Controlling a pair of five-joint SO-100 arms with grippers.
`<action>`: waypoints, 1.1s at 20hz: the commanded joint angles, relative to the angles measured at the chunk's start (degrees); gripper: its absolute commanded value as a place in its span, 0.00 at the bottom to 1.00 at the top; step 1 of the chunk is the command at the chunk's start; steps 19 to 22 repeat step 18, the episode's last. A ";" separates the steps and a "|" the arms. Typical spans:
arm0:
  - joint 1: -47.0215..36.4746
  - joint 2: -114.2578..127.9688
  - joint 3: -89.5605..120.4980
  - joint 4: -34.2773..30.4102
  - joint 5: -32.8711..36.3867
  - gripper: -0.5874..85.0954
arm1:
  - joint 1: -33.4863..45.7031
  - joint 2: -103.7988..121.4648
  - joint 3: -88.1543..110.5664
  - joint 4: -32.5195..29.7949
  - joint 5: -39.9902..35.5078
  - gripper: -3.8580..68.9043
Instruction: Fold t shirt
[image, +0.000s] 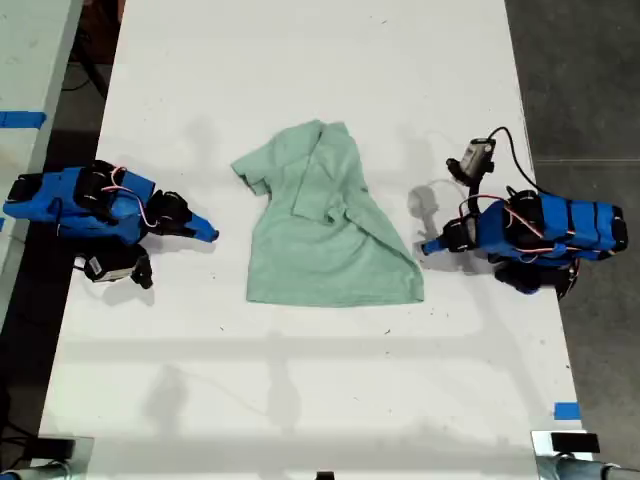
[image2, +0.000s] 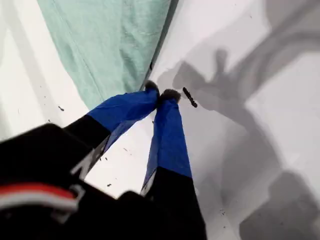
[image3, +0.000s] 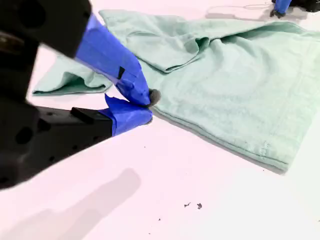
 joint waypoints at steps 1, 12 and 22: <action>-1.49 0.18 0.88 0.00 -1.32 0.01 | 2.72 0.53 2.64 0.18 -3.52 0.09; -7.03 0.18 0.88 -0.09 -0.97 0.02 | 3.16 0.53 2.64 0.18 -8.35 0.18; -6.50 0.18 0.88 -0.09 -0.97 0.04 | 2.81 0.62 2.72 0.18 -8.44 0.18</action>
